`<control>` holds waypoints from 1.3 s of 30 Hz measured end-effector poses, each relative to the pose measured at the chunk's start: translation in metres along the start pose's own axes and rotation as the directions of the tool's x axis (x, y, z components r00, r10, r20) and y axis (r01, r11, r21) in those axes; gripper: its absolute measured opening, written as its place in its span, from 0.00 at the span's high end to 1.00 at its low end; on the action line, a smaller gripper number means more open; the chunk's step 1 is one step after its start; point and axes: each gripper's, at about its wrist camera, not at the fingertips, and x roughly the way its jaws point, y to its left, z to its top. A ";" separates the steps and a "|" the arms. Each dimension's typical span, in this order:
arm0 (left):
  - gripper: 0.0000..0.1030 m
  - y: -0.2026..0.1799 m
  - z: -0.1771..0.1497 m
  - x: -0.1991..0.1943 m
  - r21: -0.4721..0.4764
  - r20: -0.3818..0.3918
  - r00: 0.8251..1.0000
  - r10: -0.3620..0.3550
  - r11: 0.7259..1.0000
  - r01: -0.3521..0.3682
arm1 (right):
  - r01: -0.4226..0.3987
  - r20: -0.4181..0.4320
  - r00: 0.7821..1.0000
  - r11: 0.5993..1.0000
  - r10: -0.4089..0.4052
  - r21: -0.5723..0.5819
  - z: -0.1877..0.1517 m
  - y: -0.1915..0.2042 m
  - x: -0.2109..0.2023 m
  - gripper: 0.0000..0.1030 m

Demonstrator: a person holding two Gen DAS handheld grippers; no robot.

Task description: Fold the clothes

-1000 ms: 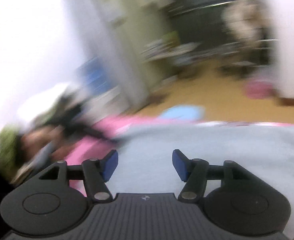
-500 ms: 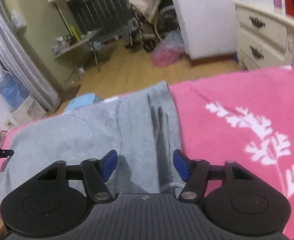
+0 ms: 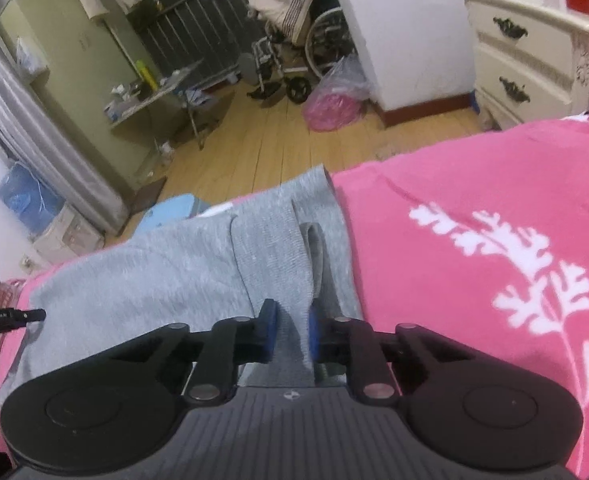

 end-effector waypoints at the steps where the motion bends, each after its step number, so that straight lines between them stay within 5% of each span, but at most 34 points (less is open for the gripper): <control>1: 0.61 0.000 0.000 0.000 -0.009 0.000 1.000 -0.003 1.000 0.003 | 0.009 0.010 1.000 1.000 -0.009 -0.005 -0.001 0.001 -0.002 0.86; 12: 0.59 -0.004 0.004 0.003 -0.001 -0.003 0.999 -0.037 0.999 0.037 | 0.069 0.051 0.996 0.998 -0.069 -0.012 -0.006 -0.005 0.000 0.90; 18: 0.57 0.004 0.004 -0.011 0.002 0.014 0.999 -0.048 0.999 0.048 | 0.061 0.029 0.997 0.991 -0.065 0.119 -0.002 -0.019 -0.013 0.60; 21: 0.57 0.011 0.002 -0.028 -0.003 0.049 0.998 -0.050 0.999 0.050 | 0.100 0.119 0.987 0.994 -0.106 0.050 0.000 0.006 -0.050 0.60; 25: 0.57 0.011 -0.003 -0.044 0.037 0.063 0.996 -0.070 0.997 0.068 | 0.066 0.163 0.985 0.992 -0.047 -0.112 0.005 0.058 -0.066 0.61; 29: 0.57 0.003 -0.014 -0.048 0.115 0.034 0.994 -0.108 0.988 0.104 | 0.038 0.119 0.993 0.955 -0.003 -0.294 0.009 0.112 -0.024 0.64; 32: 0.57 -0.007 -0.026 -0.044 0.191 -0.019 0.990 -0.143 0.971 0.144 | 0.087 0.086 0.994 0.933 -0.061 -0.349 0.012 0.125 0.030 0.64; 35: 0.57 -0.009 -0.041 -0.035 0.282 -0.057 0.992 -0.115 0.951 0.126 | 0.161 -0.002 0.986 0.954 -0.167 -0.253 0.016 0.103 0.089 0.69; 39: 0.57 0.005 -0.044 -0.043 0.297 -0.067 0.990 -0.121 0.945 0.135 | 0.145 -0.040 0.987 0.967 -0.157 -0.207 0.028 0.114 0.079 0.68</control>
